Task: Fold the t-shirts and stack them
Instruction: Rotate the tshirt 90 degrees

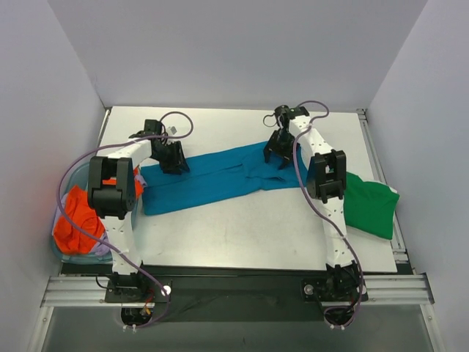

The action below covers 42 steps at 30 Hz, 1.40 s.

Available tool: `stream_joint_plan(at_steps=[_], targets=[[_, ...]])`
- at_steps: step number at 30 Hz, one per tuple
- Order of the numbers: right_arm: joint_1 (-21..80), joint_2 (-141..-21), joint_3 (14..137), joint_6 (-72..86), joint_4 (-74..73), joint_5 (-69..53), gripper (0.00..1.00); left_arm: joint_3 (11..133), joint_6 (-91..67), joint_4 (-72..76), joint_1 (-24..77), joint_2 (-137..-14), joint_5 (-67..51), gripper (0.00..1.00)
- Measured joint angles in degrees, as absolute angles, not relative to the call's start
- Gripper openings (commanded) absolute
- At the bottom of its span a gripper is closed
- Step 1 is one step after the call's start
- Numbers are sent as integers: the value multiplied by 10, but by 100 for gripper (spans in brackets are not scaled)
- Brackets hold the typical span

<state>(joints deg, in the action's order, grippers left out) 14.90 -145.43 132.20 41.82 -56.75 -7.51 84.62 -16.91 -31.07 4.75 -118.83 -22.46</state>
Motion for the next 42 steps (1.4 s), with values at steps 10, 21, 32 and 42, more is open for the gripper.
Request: stream_joint_plan(at_steps=[10,21,32,42], targets=[[112,-1459,1330,448,-468,-135,59,810,-170,-303,48,-1166,-226,53],[104,-1459,1330,462,-431,-135,61,676,-203,-255,77,-1082,-250,53],[91,-1459,1330,453,-423,-124,61,568,-267,-199,175,-1011,-261,53],[75,-1453,1330,389,-421,-138,61,537,-317,-257,318,-937,-149,53]])
